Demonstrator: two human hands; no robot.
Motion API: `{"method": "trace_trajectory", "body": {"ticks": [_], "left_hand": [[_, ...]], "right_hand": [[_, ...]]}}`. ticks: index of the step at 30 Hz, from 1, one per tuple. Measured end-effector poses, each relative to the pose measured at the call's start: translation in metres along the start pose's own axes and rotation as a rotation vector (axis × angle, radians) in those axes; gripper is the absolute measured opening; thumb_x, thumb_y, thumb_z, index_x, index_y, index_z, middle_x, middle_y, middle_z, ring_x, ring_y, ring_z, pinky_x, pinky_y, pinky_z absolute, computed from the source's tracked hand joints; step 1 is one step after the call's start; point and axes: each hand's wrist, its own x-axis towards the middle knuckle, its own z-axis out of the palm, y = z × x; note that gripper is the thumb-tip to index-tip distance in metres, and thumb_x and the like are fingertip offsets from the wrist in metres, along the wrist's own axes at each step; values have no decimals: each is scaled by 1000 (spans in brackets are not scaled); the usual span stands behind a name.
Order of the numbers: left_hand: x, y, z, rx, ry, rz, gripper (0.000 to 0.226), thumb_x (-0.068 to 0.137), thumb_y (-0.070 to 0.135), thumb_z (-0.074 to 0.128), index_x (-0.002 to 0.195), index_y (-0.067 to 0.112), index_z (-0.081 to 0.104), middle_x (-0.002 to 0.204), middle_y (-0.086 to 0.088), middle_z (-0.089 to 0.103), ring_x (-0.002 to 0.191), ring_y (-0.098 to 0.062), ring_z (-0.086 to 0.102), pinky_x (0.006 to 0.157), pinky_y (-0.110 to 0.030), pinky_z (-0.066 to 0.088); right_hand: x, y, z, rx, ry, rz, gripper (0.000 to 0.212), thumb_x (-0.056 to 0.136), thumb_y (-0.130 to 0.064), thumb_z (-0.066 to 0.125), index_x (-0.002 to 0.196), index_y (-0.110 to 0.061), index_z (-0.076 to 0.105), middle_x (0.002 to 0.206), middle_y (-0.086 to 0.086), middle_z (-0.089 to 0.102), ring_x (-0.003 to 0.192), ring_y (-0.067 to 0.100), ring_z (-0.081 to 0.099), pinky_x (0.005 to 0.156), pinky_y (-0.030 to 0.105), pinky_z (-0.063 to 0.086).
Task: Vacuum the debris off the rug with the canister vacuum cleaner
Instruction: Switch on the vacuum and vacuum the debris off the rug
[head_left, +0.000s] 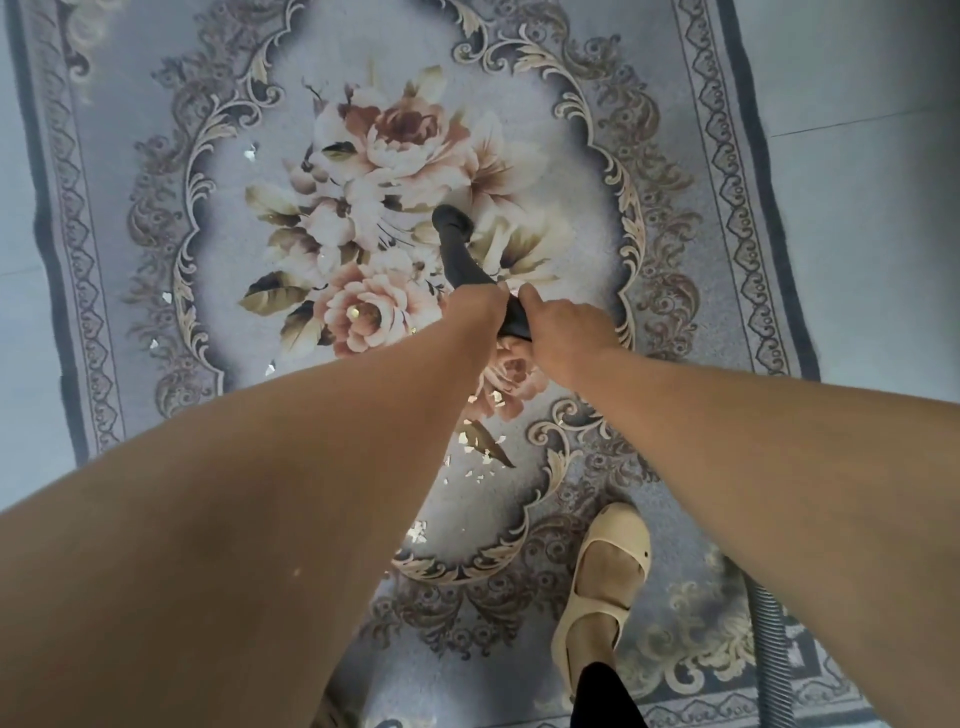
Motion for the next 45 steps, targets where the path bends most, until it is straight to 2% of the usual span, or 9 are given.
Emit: {"method": "trace_trajectory", "body": {"ticks": [6,11,14,19,27,33,39,43,45], "left_hand": [[-24,-36,-17,88,-114,-146,16,101,14,48,92,1,52,78,-13,59,77,-28,61,90,-51,53],[-7,-42,-33,106,-112,-94,18,101,13,47,112,0,53,105,-17,67,96,-30,67,81,-52,55],[12,-17,-53,144,-83,-12,27,100,14,49,124,3,52,87,-13,61,67,-26,59,84,-53,55],[40,7,-82,191,-68,59,16,101,13,47,109,2,55,85,-10,59,83,-27,63,91,-54,51],[60,-43,-106,260,-168,106,27,99,10,50,126,7,49,114,-16,64,89,-32,66,62,-50,56],[69,-15,-120,264,-148,168,22,99,13,49,120,5,53,96,-13,65,78,-28,64,56,-44,56],[88,-18,-133,281,-172,302,18,101,12,46,114,6,56,128,-16,58,117,-34,57,98,-54,47],[96,-39,-127,67,-116,331,35,94,7,52,128,10,49,119,-16,60,91,-35,62,55,-49,56],[101,-48,-121,5,-91,385,46,90,8,53,135,17,45,123,-13,58,98,-32,61,49,-42,54]], "right_hand": [[-41,-4,36,-75,-61,-81,57,96,-45,52,138,-13,29,113,10,65,100,33,66,74,38,48],[-38,-23,46,-32,-48,-35,57,95,-44,54,137,-13,29,113,11,65,99,35,66,71,37,45],[-8,-48,40,2,-3,-14,51,96,-41,53,133,-13,32,113,12,64,102,34,64,70,36,41],[30,-83,40,13,49,38,52,98,-40,51,137,-13,30,117,13,62,104,35,62,70,35,38],[-12,-104,85,-50,113,82,65,98,-47,47,139,-18,6,107,10,66,96,31,65,74,36,46],[13,-120,61,68,96,129,55,98,-44,49,139,-16,28,108,13,62,88,33,62,66,36,42],[36,-133,79,111,190,115,49,96,-45,52,130,-15,36,109,11,63,89,32,61,66,36,39],[28,-126,94,80,224,102,48,96,-47,52,128,-15,36,107,9,62,78,27,52,65,35,38],[26,-122,100,118,217,85,50,95,-50,52,127,-14,37,100,7,58,81,28,55,66,35,38]]}}
